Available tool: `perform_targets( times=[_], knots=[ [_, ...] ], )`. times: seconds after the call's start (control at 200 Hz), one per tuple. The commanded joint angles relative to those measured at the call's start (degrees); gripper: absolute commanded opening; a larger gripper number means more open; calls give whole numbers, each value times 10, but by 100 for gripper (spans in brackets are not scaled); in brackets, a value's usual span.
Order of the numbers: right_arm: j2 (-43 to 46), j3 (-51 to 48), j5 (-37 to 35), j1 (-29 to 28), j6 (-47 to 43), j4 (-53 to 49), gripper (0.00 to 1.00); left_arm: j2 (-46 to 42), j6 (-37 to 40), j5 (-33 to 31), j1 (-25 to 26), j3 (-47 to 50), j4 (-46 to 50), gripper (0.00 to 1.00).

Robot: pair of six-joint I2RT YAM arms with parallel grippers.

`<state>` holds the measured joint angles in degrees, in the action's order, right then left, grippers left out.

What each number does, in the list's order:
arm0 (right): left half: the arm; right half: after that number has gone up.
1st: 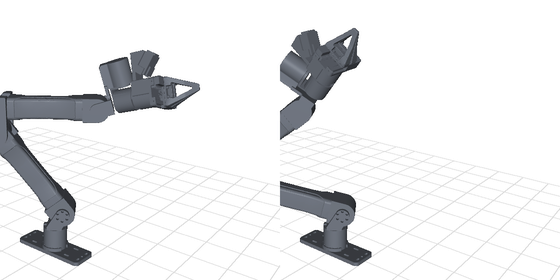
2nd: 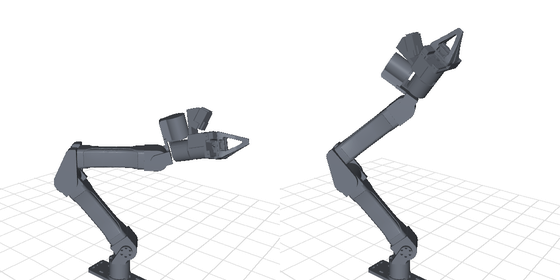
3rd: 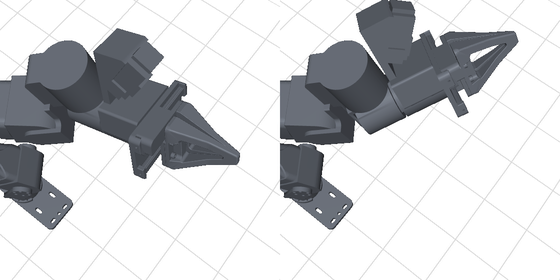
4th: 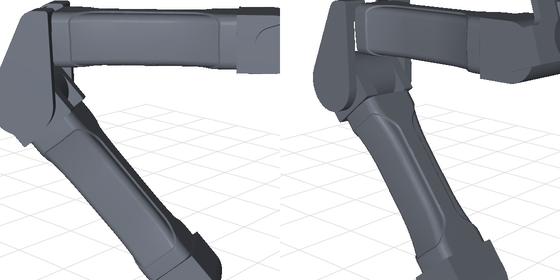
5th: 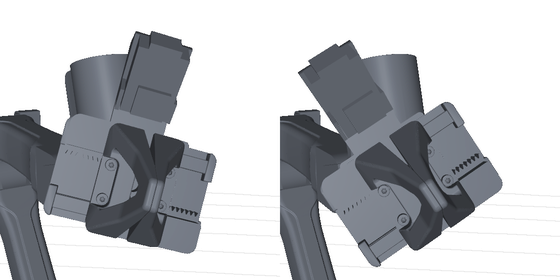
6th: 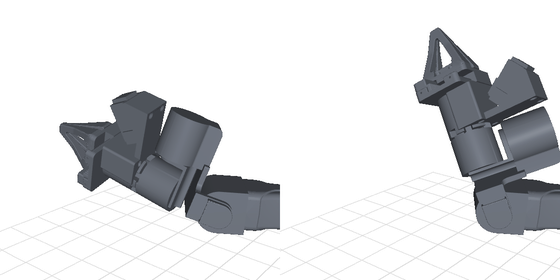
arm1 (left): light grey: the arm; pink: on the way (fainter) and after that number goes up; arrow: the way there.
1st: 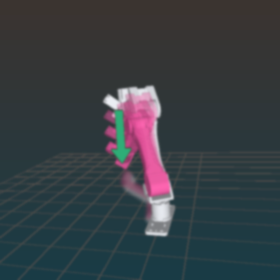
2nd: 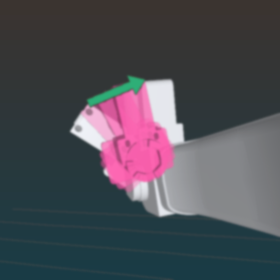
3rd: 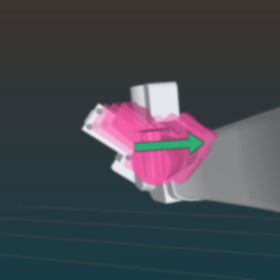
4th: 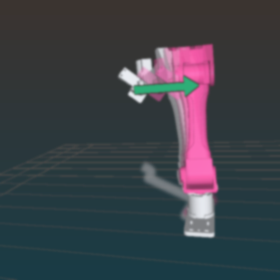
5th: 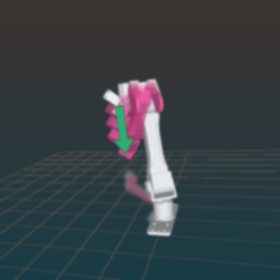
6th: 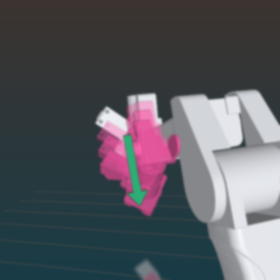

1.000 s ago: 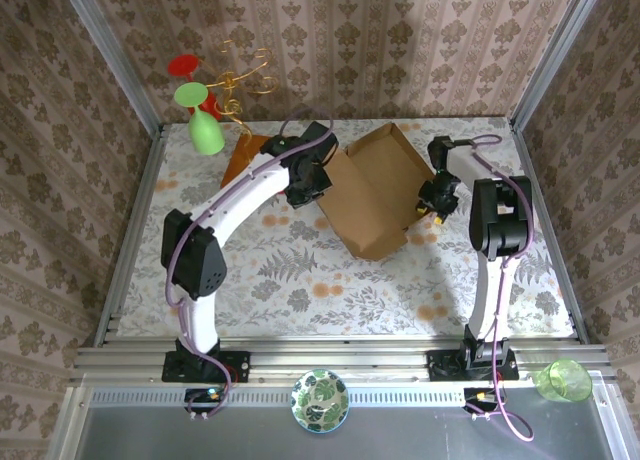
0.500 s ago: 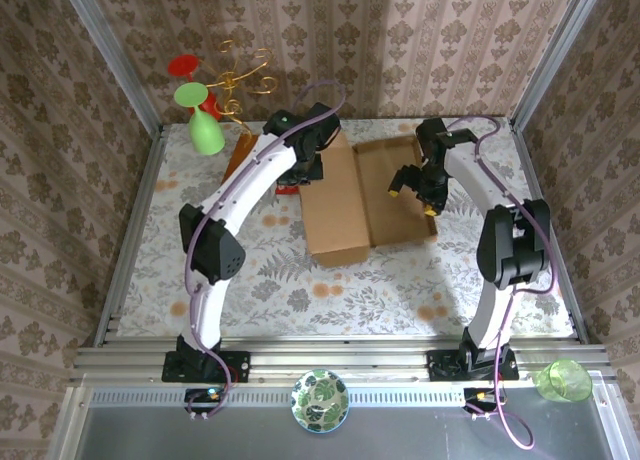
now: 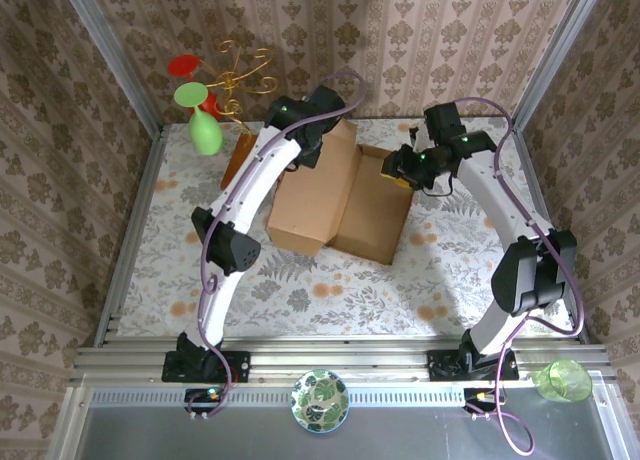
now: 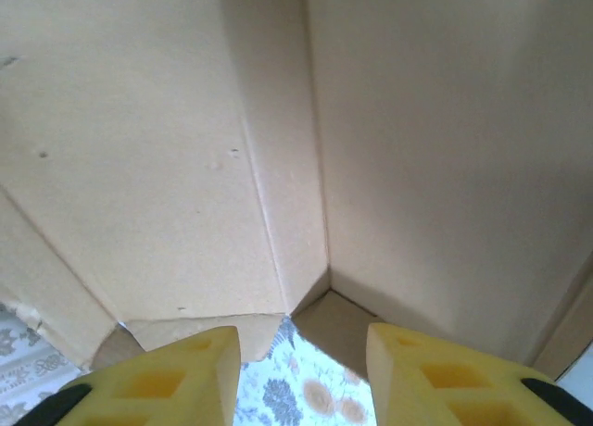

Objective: Fold the paper box

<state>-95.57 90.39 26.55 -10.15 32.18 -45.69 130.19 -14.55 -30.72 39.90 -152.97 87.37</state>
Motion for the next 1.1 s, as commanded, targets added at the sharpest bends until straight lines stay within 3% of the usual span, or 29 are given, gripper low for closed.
perform_targets(
  times=[0.0,0.21,0.385,0.535,0.615,0.735,0.84,0.95,1.04,1.095],
  knots=[
    [11,-9,21,14,-6,100,39,15,64,-55,7,-33,-2,0],
    [-15,44,-19,30,136,124,36,14,100,-99,29,-30,-12,0],
    [3,-6,-22,29,178,214,36,18,138,-155,55,-21,-39,0],
    [12,-31,-49,30,258,191,41,-32,246,-221,89,114,-214,0],
    [16,-34,-61,29,330,159,46,-58,306,-221,96,178,-312,0],
    [34,-37,-76,27,395,137,49,-62,397,-204,98,203,-364,0],
    [50,-40,-104,29,342,146,52,-72,454,-157,92,223,-373,0],
    [71,-73,-115,35,213,207,51,-92,485,-132,82,242,-375,0],
    [98,-144,-95,45,91,288,51,-107,500,-107,73,258,-378,0],
    [109,-199,-48,57,26,356,52,-115,515,-90,71,270,-384,0]
  ],
)
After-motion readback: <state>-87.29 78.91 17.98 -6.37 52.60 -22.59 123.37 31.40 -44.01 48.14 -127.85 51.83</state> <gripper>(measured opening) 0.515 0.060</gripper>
